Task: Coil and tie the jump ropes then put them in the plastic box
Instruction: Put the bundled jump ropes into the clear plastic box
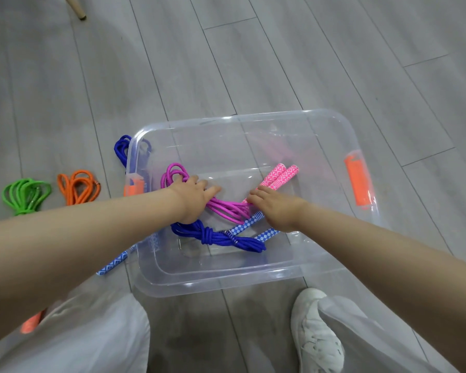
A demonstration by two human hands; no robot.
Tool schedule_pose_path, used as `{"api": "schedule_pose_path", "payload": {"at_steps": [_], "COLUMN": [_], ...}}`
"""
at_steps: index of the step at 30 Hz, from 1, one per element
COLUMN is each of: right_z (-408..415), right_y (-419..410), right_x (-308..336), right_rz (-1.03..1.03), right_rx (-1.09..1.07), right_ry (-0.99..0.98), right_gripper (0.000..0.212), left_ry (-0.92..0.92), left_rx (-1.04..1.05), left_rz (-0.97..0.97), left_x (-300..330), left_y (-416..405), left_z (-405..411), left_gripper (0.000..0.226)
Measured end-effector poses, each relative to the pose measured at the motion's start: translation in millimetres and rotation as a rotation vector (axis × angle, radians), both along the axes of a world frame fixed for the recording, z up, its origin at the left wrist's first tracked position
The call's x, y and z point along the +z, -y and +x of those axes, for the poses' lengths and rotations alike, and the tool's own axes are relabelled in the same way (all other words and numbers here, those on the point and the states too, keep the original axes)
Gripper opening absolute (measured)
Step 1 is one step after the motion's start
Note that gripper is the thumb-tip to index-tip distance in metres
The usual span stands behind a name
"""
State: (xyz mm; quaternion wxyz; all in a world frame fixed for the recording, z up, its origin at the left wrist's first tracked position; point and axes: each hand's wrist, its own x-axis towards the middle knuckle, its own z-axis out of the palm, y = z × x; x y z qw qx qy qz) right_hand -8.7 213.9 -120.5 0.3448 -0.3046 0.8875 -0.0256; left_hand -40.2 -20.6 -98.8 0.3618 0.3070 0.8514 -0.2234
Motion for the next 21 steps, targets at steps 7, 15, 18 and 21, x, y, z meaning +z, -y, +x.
{"api": "schedule_pose_path", "payload": {"at_steps": [7, 15, 18, 21], "right_z": [4, 15, 20, 26], "right_y": [0, 6, 10, 9], "right_x": [-2, -3, -2, -4], "right_rz": [0.25, 0.264, 0.256, 0.254], "right_rx": [0.162, 0.224, 0.237, 0.211], "right_ry": [-0.168, -0.26, -0.235, -0.177], "right_gripper": [0.066, 0.042, 0.036, 0.038], "left_ry": [0.35, 0.345, 0.353, 0.341], "left_rx": [-0.009, -0.114, -0.094, -0.137], "left_rz": [-0.036, -0.105, -0.07, -0.035], "left_x": [-5, -8, -11, -17], "left_y": [-1, -2, 0, 2], "left_z": [12, 22, 26, 30], "left_gripper": [0.075, 0.081, 0.074, 0.067]}}
